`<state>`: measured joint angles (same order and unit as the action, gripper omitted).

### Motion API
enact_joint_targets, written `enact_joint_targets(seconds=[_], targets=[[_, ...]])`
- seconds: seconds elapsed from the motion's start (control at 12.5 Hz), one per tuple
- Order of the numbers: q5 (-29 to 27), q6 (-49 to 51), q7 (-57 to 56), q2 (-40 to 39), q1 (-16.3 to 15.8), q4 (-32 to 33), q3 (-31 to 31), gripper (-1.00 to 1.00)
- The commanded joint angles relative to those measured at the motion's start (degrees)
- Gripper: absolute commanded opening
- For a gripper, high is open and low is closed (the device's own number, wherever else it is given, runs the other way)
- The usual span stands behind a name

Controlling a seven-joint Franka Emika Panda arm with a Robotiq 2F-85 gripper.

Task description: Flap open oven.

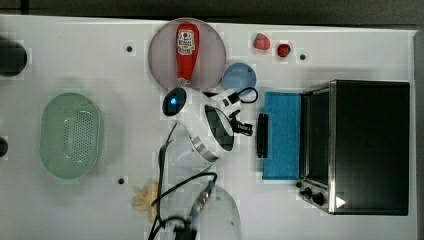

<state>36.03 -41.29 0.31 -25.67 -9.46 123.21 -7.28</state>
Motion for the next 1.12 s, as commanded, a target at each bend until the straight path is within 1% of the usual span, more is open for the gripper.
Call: enact_joint_targets(seconds=[0.08,0.32,0.4,0.48,0.56,0.8,1.04,1.12], targets=[[-9.2,0.1,3.5,10.6,0.4,-2.3,-0.8,-0.65],[-24.5,4.3,3.5,18.4,0.6,-2.4,-1.6,-0.65],[-29.1,6.0,3.5,21.2,0.6,-2.7,-2.0,-0.65],[-32.2,8.0,3.5,24.2,0.6,-3.2,-2.5,-0.65],[-33.4,10.8,3.5,27.1,0.6,-3.8,-3.0,-0.65],[-33.4,22.4,6.9,33.8,0.6,-6.7,-3.8,-0.65],[-33.4,34.6,8.1,37.7,0.4,-10.6,-3.2,-0.65],[-33.4,37.0,8.1,38.5,0.4,-11.5,-2.9,-0.65]])
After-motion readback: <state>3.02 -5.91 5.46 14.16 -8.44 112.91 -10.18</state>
